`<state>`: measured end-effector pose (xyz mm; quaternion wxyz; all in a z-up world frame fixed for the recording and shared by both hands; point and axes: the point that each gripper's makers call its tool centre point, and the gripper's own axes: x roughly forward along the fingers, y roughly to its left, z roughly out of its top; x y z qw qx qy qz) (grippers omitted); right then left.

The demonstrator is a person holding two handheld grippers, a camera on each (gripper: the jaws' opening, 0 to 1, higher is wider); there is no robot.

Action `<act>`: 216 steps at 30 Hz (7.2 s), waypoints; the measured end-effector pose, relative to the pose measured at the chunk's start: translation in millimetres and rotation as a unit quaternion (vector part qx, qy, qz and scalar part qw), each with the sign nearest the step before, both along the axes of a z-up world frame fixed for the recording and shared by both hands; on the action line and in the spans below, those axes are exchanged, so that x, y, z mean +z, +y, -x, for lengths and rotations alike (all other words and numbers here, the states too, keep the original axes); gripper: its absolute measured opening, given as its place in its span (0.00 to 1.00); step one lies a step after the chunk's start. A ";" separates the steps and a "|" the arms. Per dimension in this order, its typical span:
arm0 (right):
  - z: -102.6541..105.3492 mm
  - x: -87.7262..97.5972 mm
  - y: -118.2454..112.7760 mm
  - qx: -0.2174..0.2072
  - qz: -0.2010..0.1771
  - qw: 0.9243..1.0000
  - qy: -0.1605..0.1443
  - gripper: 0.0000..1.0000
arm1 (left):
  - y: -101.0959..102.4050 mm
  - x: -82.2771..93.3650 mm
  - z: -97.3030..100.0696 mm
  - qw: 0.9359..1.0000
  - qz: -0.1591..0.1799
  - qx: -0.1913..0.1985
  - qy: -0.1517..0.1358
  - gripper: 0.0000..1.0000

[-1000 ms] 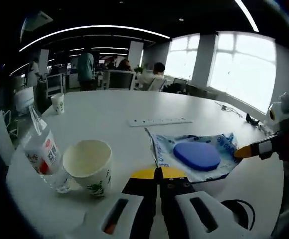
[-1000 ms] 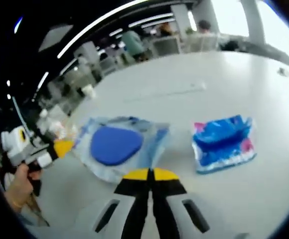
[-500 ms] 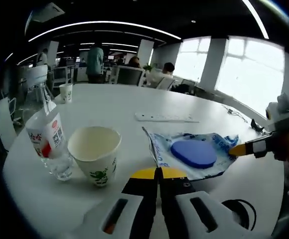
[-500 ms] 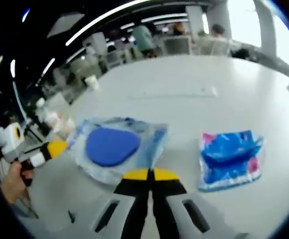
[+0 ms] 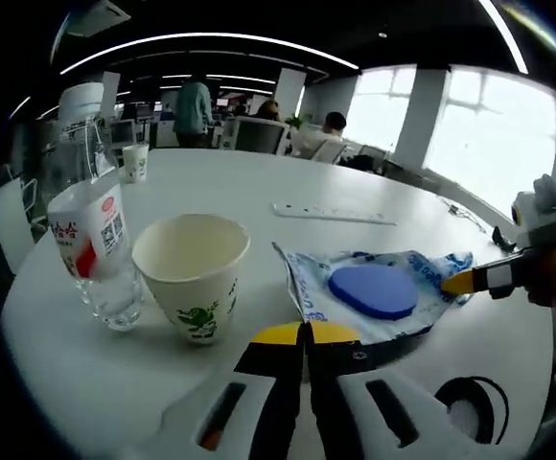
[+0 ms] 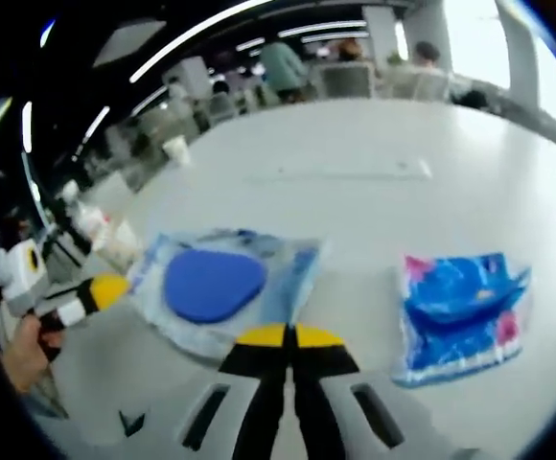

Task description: Arrange the tabletop items into an orderly group along one side of the table until the central work area is clear of visible clutter.

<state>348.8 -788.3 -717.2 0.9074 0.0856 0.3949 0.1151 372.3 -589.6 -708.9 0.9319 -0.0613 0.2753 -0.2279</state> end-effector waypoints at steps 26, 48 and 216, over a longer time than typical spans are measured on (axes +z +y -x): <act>-2.1 -17.8 0.5 0.001 0.013 1.000 0.013 0.00 | 4.7 -24.2 1.0 1.000 -0.016 0.015 0.017 0.00; 0.8 1.8 -2.2 -0.026 -0.005 1.000 -0.010 0.31 | -6.8 0.7 6.9 0.999 -0.042 -0.014 -0.028 0.19; 6.5 -16.0 -168.9 -0.028 0.070 0.994 -0.078 0.11 | -246.1 -3.6 19.1 0.990 -0.001 -0.125 0.061 0.13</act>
